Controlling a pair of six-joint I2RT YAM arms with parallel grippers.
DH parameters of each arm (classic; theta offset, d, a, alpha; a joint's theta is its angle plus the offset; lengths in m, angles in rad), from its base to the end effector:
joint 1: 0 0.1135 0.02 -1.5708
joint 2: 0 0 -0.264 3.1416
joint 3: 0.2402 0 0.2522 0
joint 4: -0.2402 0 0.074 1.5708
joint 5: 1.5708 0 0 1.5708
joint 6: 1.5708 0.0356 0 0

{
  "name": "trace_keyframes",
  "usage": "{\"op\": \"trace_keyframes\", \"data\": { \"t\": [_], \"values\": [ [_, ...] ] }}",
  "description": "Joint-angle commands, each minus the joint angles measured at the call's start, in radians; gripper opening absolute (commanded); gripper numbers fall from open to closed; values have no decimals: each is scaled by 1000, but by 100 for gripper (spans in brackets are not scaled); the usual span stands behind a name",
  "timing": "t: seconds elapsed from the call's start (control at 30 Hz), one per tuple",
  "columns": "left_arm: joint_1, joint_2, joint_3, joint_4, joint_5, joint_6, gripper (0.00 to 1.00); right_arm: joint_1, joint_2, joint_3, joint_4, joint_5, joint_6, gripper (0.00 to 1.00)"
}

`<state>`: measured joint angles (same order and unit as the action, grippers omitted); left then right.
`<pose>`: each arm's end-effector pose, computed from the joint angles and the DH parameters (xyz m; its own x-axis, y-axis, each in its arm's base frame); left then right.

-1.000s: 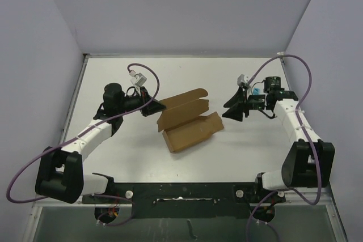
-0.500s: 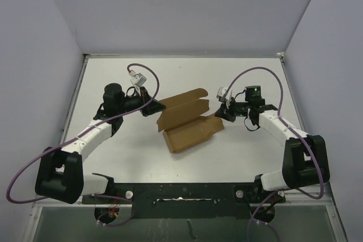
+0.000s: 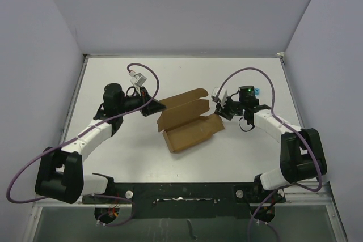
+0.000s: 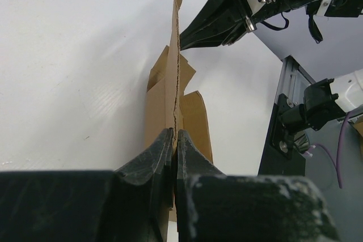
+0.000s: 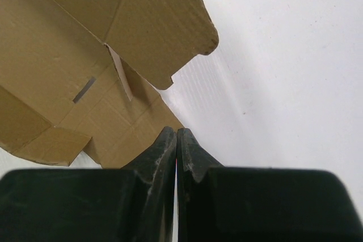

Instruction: Fold the paper box

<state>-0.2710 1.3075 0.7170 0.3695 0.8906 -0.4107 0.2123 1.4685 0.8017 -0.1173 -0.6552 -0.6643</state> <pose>0.2645 -0.1022 0.2607 -0.5527 -0.1071 -0.8265 0.7401 0.3928 -0.5458 0.2838 0.0834 0.1996 -0.1805 -0.5390 -0.8227 -0.8892 0.4470 -0.0977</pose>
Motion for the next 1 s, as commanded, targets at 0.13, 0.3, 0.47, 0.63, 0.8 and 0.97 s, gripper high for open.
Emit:
{"op": "trace_keyframes", "data": {
  "t": [0.13, 0.3, 0.47, 0.63, 0.8, 0.97],
  "values": [
    [6, -8, 16, 42, 17, -8, 0, 32, 21, -5, 65, 41, -12, 0],
    [6, -6, 18, 35, 12, -5, 0, 46, 26, -4, 69, 56, -11, 0],
    [6, 4, 20, 32, 11, -8, 0, 73, 44, -1, 64, 59, -14, 0],
    [6, 9, 20, 37, 14, -13, 0, 124, 66, 6, 83, 106, -15, 0],
    [6, 11, 18, 34, 13, -13, 0, 142, 84, 22, 91, 170, -9, 0],
    [6, 11, 22, 17, 4, -5, 0, 123, 65, 36, 65, 187, -9, 0]
  ]
}}
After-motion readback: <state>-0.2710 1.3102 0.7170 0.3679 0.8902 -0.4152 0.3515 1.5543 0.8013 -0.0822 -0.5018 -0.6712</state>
